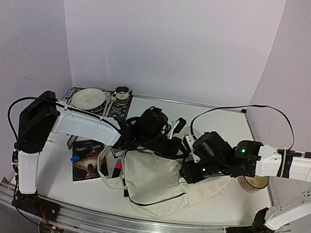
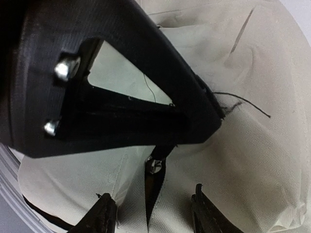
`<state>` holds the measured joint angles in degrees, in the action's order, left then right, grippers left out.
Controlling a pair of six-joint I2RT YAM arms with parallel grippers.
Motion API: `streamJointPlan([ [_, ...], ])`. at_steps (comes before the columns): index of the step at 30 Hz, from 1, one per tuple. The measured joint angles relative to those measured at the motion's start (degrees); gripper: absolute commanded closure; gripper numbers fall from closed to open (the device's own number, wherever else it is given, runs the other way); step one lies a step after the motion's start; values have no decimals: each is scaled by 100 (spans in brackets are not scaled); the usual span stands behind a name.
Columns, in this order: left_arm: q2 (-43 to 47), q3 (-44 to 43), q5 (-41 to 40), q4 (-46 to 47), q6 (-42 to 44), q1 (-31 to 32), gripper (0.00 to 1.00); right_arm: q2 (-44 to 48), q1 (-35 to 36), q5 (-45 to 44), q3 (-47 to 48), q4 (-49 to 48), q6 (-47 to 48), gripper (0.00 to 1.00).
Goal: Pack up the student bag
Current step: Hold the lower front pocket of the student bag, then unzip the lower front pocket of the student bag.
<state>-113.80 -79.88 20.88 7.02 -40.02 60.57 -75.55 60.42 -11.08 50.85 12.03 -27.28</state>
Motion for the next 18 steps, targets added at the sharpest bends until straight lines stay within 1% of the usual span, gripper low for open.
streamJointPlan([
  [3,-12,0,-2,-3,-39,18,100,-108,0,-53,-181,-258,-126,64],
  [7,-51,2,-39,-37,-39,33,100,-106,12,-155,-464,-439,-254,90],
  [8,-52,6,-63,-57,-38,33,100,-87,11,-180,-543,-478,-283,96],
  [9,-52,13,-81,-70,-38,29,100,-49,11,-198,-612,-513,-276,100],
  [18,-52,121,-236,-46,34,-186,100,643,10,-192,-1007,-533,-299,100],
])
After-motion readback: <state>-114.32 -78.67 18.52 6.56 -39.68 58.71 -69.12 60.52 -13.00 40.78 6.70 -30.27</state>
